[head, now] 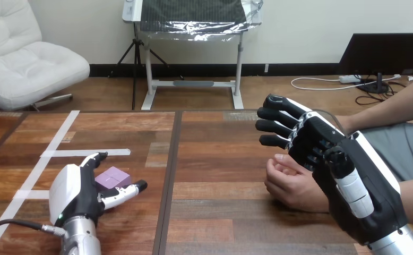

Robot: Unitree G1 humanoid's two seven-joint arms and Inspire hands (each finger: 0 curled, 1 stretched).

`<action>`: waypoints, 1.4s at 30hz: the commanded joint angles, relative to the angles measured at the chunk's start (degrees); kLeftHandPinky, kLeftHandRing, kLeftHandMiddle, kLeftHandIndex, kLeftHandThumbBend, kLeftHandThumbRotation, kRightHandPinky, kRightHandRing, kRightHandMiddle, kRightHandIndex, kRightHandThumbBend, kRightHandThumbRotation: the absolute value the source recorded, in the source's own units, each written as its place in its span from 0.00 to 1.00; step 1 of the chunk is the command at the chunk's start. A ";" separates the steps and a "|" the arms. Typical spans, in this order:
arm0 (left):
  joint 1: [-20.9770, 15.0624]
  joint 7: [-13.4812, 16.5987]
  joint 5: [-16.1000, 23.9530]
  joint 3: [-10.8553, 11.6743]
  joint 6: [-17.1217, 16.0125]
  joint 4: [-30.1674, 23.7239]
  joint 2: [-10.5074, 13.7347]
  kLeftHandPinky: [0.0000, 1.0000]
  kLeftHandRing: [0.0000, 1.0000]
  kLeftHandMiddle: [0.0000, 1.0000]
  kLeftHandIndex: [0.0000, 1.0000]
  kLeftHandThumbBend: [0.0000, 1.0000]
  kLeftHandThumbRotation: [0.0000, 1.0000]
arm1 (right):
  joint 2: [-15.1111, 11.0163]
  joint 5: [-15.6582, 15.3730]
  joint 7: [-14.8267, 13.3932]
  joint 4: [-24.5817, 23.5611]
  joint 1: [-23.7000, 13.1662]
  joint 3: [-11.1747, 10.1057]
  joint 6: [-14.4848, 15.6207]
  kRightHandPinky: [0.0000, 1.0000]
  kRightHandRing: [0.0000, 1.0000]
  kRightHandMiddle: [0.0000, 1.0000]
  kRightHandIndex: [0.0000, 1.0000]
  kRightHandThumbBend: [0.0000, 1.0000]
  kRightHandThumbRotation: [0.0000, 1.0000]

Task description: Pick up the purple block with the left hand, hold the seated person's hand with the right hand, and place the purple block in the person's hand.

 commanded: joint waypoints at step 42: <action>-8.03 -0.95 4.54 -5.89 7.01 1.76 3.14 0.79 0.81 0.82 0.79 0.92 0.33 | 0.53 0.88 -0.30 -2.17 -2.83 -0.85 -2.29 0.80 0.85 0.87 0.87 0.84 0.86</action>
